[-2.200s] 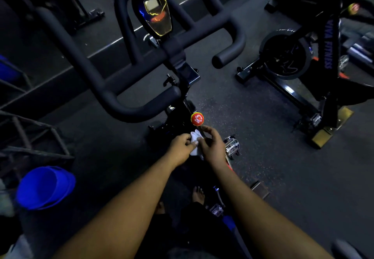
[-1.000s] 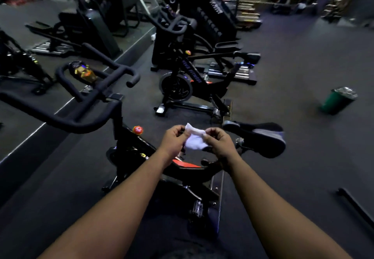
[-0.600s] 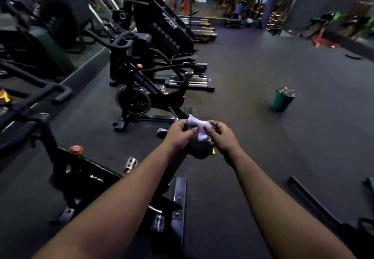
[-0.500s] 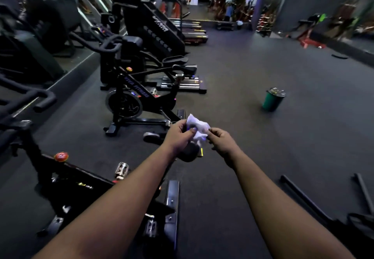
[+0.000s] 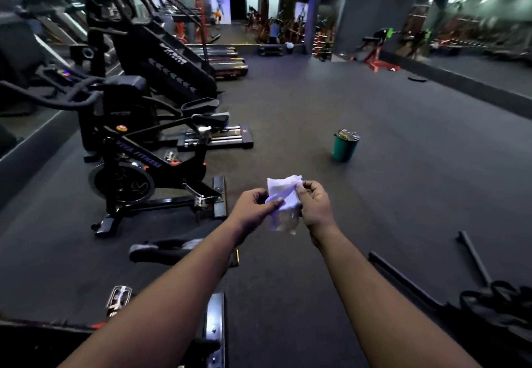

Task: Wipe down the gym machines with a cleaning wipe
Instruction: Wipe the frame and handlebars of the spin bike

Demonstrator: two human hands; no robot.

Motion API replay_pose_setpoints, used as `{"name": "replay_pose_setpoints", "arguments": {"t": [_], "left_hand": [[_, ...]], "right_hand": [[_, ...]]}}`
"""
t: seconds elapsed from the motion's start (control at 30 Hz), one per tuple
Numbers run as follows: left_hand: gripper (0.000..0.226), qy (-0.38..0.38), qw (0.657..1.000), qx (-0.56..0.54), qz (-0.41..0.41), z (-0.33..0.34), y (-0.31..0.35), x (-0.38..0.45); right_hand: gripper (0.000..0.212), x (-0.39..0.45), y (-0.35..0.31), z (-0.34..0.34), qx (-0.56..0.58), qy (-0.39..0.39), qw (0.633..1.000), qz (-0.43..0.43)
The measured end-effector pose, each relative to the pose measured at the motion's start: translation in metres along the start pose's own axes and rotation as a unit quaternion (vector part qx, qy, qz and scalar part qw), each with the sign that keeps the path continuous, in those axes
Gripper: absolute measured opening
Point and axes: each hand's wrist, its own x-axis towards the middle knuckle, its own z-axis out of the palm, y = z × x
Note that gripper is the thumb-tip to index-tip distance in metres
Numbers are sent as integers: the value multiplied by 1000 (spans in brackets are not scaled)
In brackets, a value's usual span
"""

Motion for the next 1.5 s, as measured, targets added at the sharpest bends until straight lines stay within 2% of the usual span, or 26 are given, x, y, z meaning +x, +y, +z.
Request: {"name": "replay_pose_setpoints", "arguments": {"t": [0.1, 0.23, 0.37, 0.53, 0.7, 0.87, 0.97, 1.03, 1.1, 1.17, 1.27, 1.33, 1.43, 1.5], "left_hand": [[21, -6, 999, -35, -6, 13, 0, 38], [22, -27, 997, -69, -16, 36, 4, 84], [26, -27, 997, -67, -7, 60, 3, 127], [19, -33, 996, -78, -25, 104, 3, 181], [30, -3, 998, -62, -24, 147, 3, 247], [19, 47, 999, -1, -5, 172, 1, 312], [28, 74, 996, 35, 21, 184, 4, 345], [32, 65, 997, 38, 33, 190, 4, 363], [29, 26, 997, 55, 41, 193, 1, 385], [25, -2, 996, 75, 49, 192, -3, 411], [10, 4, 994, 92, 58, 179, -14, 461], [5, 24, 994, 89, 52, 163, -23, 500], [7, 64, 998, 19, 9, 135, -32, 554], [9, 80, 992, -74, -67, 115, -34, 588]], "right_hand": [[12, 31, -2, -11, -6, 46, 999, 8], [40, 70, -2, -38, -68, -11, 996, 61], [18, 96, 3, -66, -95, -27, 994, 51], [15, 151, 4, -105, -83, 21, 996, 25], [15, 227, 6, -151, -87, 10, 996, 19], [22, 295, -2, -183, -74, -12, 997, 17], [33, 335, -3, -192, -64, -32, 997, 16], [40, 360, -1, -194, -45, -35, 998, 25], [46, 386, 1, -191, -36, -29, 998, 42], [43, 414, 3, -185, -28, -31, 998, 53], [39, 456, 7, -171, -29, -16, 998, 45], [45, 493, 11, -162, -31, 7, 999, 24], [43, 545, 21, -153, -40, 40, 998, 20], [42, 579, 26, -146, -39, 48, 998, 20]]}}
